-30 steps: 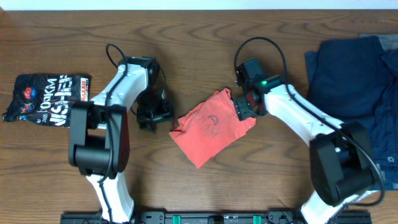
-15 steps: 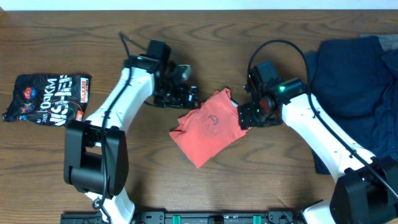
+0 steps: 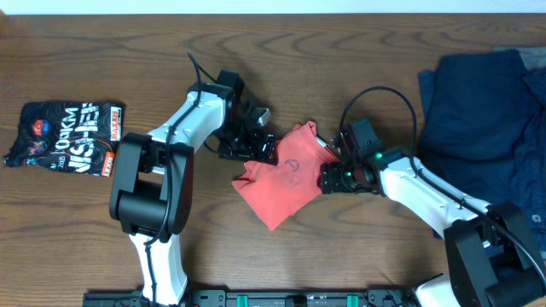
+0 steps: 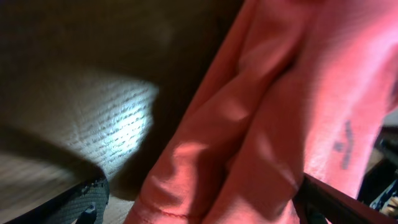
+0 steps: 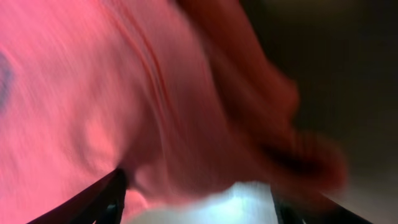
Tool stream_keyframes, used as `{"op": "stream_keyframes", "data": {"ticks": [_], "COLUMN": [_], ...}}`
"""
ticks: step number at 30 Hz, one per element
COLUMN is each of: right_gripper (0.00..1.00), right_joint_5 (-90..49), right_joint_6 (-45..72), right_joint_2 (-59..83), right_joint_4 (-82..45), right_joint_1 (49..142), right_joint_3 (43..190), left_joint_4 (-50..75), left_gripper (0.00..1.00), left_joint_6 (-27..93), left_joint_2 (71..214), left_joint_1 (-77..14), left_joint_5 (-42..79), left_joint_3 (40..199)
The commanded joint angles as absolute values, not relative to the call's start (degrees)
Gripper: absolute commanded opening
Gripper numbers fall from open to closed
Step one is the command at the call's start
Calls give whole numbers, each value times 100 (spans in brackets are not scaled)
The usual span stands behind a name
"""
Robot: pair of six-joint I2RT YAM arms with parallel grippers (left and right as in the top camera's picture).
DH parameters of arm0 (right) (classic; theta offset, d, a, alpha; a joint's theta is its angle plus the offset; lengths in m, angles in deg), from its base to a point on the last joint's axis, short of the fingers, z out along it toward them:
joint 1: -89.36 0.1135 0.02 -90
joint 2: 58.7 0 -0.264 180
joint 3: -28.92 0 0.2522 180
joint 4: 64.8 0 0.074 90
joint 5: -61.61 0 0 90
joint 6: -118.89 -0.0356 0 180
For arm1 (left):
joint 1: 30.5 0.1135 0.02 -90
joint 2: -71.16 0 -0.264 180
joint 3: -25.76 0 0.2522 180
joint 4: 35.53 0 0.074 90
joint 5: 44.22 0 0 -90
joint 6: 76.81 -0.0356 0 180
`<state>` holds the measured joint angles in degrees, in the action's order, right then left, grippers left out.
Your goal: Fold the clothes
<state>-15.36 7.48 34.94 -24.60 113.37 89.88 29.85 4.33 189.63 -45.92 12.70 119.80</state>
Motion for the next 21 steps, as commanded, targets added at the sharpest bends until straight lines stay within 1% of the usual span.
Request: {"op": "stream_keyframes", "data": {"ticks": [1,3,5,7,8,10,11,15,17,21], "right_gripper": [78,81,81,82,82,82,82,83,83,82], "right_joint_5": [-1798,-2196,-2303,-2303,-2305,-2307,-2311,-2499,-2545,-2537], "right_joint_6": [1201,1240,1445,1706,1861,2125,2265,2372,2387,2385], "right_joint_2": [3569,3632,3719,3831,3903,4023,4087,4139,4137,4128], "right_joint_4": [-3105,-3431,-3761,-4128,-4325,-4690,-4900,-5247,-5232,-4961], "right_joint_1": [11396,11378,11334,11286,11256,11199,11164,11059,10980,10836], "right_joint_3": [8748,8735,8735,8735,8735,8737,8739,8800,8921,9161], "left_joint_4": [3181,3308,3354,3365,3369,3441,3450,3299,3269,3092], "left_gripper": [94,95,93,92,92,92,92,92,92,92], "left_joint_6": [427,538,942,1679,2258,3257,3567,4182,4415,4503], "left_joint_2": [19092,19118,19118,19118,19118,19118,19118,19116,19116,19116], "left_joint_1": [-4568,-4568,-4568,-4564,-4564,-4603,-4643,-4848,-4957,-5032], "left_joint_5": [1436,1723,2007,2179,2173,1952,1751,1301,1294,1347], "left_joint_3": [11934,11866,11794,11711,11669,11632,11630,11630,11630,11630]}}
